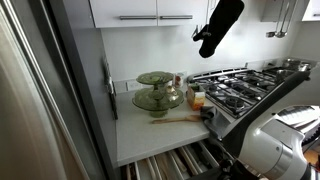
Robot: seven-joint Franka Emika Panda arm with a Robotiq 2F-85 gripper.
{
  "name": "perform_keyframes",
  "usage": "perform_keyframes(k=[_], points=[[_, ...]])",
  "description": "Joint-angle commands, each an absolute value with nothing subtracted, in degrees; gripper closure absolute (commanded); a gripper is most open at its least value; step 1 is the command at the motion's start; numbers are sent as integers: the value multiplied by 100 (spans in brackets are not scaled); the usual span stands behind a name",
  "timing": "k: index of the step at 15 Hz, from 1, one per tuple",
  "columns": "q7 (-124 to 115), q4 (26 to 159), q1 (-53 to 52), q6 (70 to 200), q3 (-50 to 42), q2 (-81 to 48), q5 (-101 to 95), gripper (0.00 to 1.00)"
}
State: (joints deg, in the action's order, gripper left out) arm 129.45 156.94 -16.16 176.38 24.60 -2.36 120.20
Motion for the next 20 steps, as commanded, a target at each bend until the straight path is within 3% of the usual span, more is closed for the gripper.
perform_keyframes(k=[1,20], points=[[13386,15935,-1555,17427,2467,-852,12653,0],[13599,15797,-1705,17876,2667,109,12983,0]])
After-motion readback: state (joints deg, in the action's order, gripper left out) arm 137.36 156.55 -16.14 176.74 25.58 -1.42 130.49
